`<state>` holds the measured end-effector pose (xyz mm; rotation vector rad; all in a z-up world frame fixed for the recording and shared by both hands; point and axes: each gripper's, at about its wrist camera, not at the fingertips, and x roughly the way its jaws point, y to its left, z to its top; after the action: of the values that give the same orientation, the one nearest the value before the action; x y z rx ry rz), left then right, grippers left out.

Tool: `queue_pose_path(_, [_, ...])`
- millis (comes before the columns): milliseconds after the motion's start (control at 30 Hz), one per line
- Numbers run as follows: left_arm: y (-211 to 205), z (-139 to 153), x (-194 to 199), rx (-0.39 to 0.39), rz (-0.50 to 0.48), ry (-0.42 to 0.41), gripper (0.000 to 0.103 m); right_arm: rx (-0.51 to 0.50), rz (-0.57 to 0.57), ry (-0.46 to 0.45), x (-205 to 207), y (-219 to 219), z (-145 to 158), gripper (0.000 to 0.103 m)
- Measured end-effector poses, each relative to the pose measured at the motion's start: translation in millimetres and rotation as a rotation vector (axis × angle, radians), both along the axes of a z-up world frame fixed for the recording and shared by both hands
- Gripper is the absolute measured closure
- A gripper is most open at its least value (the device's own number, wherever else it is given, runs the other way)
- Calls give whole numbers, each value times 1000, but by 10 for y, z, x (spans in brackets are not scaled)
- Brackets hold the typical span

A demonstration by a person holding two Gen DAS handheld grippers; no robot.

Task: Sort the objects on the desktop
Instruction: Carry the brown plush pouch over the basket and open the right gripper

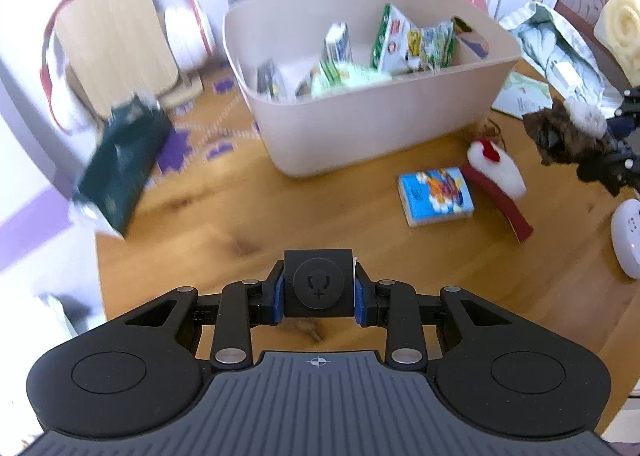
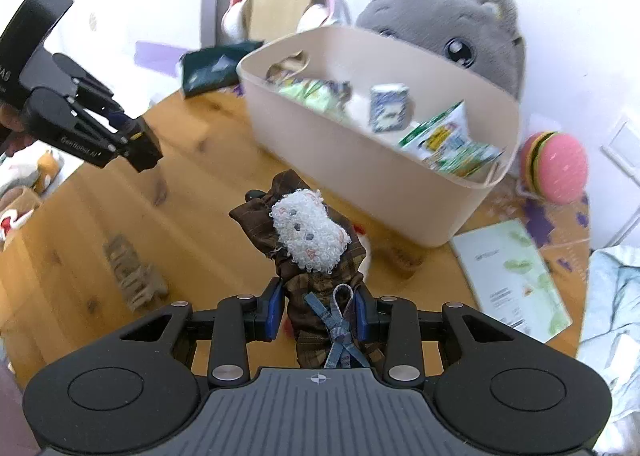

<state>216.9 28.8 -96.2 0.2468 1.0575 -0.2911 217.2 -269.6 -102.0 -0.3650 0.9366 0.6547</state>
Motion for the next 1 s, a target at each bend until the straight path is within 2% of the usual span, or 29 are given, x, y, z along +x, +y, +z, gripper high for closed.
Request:
queue_pose_path(300, [93,422,441,-27,33,-100,71,-3,-59,-67,379,-66,241,70])
queue_pose_path(533, [-62,695,858,-47,33,-179,71,-19,-52,-116,718,35,381,70])
queue_pose_path(833, [-386,556,1306,-43,53,-179,71,-22,-54,-145,1241,251,442,70])
queue_pose_path(1000, [-502,393,1517,-36,84,-153,71,-28,-64,-112,1520,357,334,70])
